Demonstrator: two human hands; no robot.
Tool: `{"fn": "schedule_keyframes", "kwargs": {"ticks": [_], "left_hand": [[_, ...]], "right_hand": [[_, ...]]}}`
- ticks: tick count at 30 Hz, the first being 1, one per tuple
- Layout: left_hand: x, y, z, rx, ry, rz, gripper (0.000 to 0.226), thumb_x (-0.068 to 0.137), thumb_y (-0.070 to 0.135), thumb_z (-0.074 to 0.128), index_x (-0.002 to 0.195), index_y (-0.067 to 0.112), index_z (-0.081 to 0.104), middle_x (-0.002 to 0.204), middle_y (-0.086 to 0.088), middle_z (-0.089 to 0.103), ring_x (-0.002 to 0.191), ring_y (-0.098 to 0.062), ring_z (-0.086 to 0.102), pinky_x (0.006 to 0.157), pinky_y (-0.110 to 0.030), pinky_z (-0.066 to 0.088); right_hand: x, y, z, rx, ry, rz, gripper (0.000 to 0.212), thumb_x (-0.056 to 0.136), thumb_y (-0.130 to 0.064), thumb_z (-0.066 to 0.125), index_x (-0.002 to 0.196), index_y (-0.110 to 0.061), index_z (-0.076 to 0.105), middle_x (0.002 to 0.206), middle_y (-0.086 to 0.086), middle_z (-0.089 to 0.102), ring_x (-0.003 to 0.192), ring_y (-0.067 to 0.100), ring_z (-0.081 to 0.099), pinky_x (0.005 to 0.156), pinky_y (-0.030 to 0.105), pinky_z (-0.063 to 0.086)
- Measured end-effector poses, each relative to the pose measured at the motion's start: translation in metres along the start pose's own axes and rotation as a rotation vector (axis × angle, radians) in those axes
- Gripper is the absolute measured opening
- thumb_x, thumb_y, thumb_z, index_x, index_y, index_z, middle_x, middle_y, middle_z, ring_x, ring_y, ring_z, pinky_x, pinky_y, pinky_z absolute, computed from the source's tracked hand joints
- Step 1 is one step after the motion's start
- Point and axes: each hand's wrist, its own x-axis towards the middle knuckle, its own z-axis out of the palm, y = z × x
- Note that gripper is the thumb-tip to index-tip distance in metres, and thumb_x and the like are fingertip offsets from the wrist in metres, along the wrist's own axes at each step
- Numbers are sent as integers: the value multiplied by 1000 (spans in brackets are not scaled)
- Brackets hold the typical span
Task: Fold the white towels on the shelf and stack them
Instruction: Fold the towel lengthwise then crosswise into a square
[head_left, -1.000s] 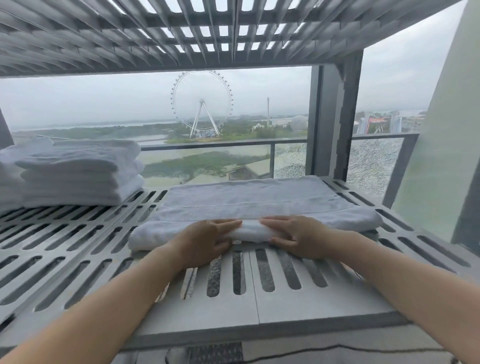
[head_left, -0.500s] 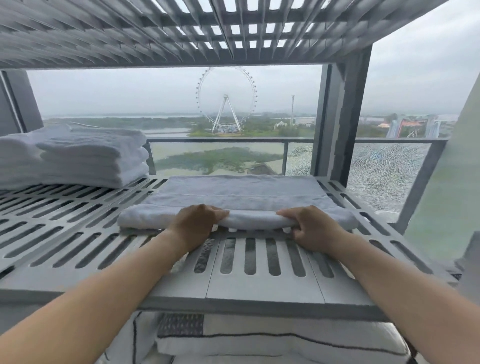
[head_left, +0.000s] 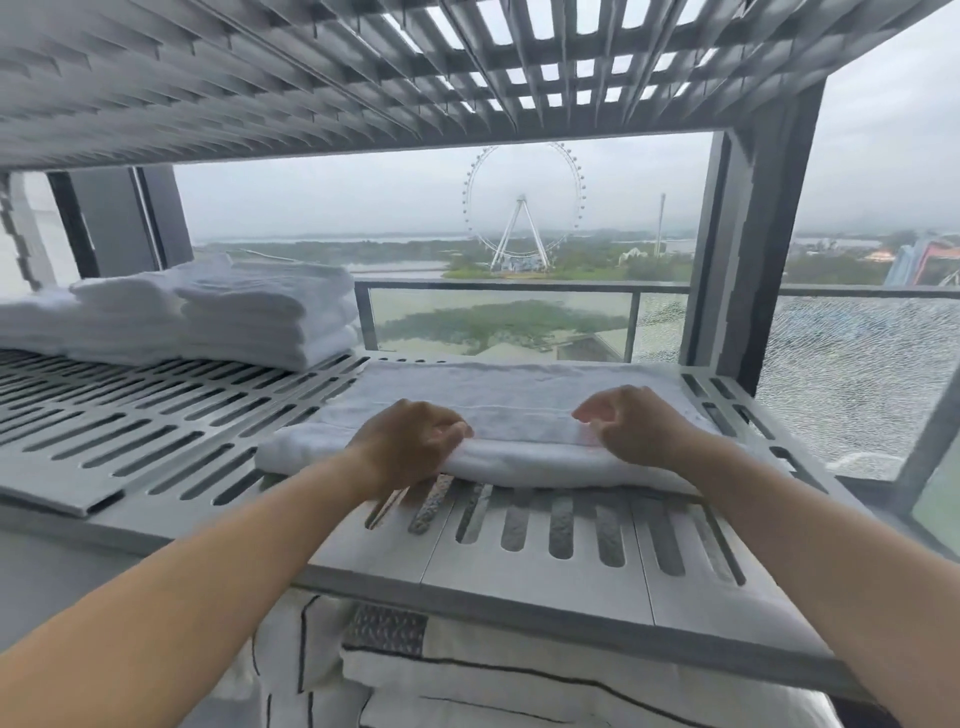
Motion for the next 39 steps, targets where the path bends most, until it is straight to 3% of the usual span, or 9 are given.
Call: {"fn": "schedule_keyframes", "kwargs": {"ticks": [5, 10, 14, 18, 22, 26, 31, 36, 39], "left_hand": [[38, -28, -2, 99, -6, -13, 22, 94, 26, 46, 102, 27, 66, 109, 4, 68, 97, -15, 60, 85, -30, 46], [72, -54, 11, 164, -46, 26, 22, 95, 24, 45, 108, 27, 63, 114, 3, 64, 100, -16, 58, 85, -27, 43], [92, -64, 20, 148, -157, 66, 26, 96, 35, 43, 116, 26, 56, 114, 3, 55, 99, -15, 55, 86, -28, 42], [102, -71, 20, 188, -191, 102, 26, 95, 43, 41, 104, 23, 54, 99, 5, 50, 89, -14, 49, 77, -29, 37], [105, -77, 15, 264, -184, 202, 23, 96, 44, 35, 84, 25, 41, 84, 6, 47, 78, -16, 48, 69, -31, 35], [113, -81, 7, 296, -162, 229, 26, 97, 46, 32, 81, 26, 38, 77, 4, 50, 72, -20, 49, 64, -34, 38], [115, -91, 15, 336, -262, 231, 21, 96, 48, 30, 86, 31, 37, 86, 3, 56, 75, -17, 49, 65, -33, 37], [121, -91, 15, 354, -191, 250, 21, 96, 47, 30, 88, 29, 37, 86, -1, 59, 72, -19, 47, 62, -31, 33], [126, -87, 15, 332, -205, 247, 16, 95, 41, 35, 95, 27, 42, 95, 4, 55, 84, -16, 50, 69, -29, 35]], "right_hand": [[31, 12, 6, -75, -55, -11, 31, 91, -11, 49, 119, -19, 61, 123, 1, 61, 113, 16, 55, 97, 24, 37], [56, 25, 17, -130, -91, 31, 29, 95, -24, 43, 118, -20, 59, 119, 2, 61, 100, 16, 55, 82, 24, 37], [74, 33, 24, -233, -87, -3, 27, 96, -36, 40, 104, -18, 59, 107, 2, 61, 91, 17, 53, 79, 31, 41], [83, 41, 26, -312, -151, -55, 37, 96, -48, 31, 71, -25, 44, 76, -6, 52, 70, 12, 49, 64, 31, 34], [91, 43, 13, -359, -156, -151, 46, 95, -50, 29, 60, -23, 38, 64, -8, 47, 60, 5, 43, 55, 26, 29], [105, 39, 0, -370, -125, -179, 47, 92, -55, 27, 60, -23, 39, 65, -8, 48, 65, 16, 49, 60, 31, 33], [105, 53, 19, -468, -253, -119, 47, 94, -53, 30, 62, -22, 43, 65, -11, 50, 65, 13, 49, 62, 30, 34], [107, 53, 19, -511, -269, -76, 43, 96, -44, 32, 60, -22, 40, 63, -12, 45, 67, 14, 44, 64, 29, 30], [110, 37, 17, -560, -221, -108, 38, 96, -41, 32, 62, -25, 37, 70, -11, 44, 72, 14, 41, 67, 28, 30]]}}
